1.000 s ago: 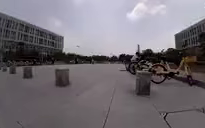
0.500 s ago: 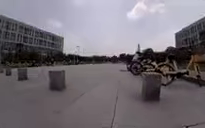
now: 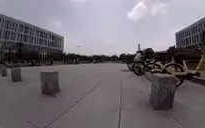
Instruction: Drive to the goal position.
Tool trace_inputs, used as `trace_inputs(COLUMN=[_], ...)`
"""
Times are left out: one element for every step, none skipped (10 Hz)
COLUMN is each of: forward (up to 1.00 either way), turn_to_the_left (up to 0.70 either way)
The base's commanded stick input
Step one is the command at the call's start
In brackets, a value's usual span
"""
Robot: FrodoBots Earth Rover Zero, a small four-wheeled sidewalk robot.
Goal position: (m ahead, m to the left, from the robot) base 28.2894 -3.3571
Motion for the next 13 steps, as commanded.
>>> trace_inputs(forward=[0.7, 0.7, 0.7, 0.7, 0.7, 0.7, 0.7, 0.7, 0.7, 0.7, 0.7, 0.7, 0.7], turn_to_the_left=[0.0, 0.0, 0.13, 0.14, 0.05, 0.01, 0.0, 0.0, 0.0, 0.0, 0.0, 0.0, 0.0])
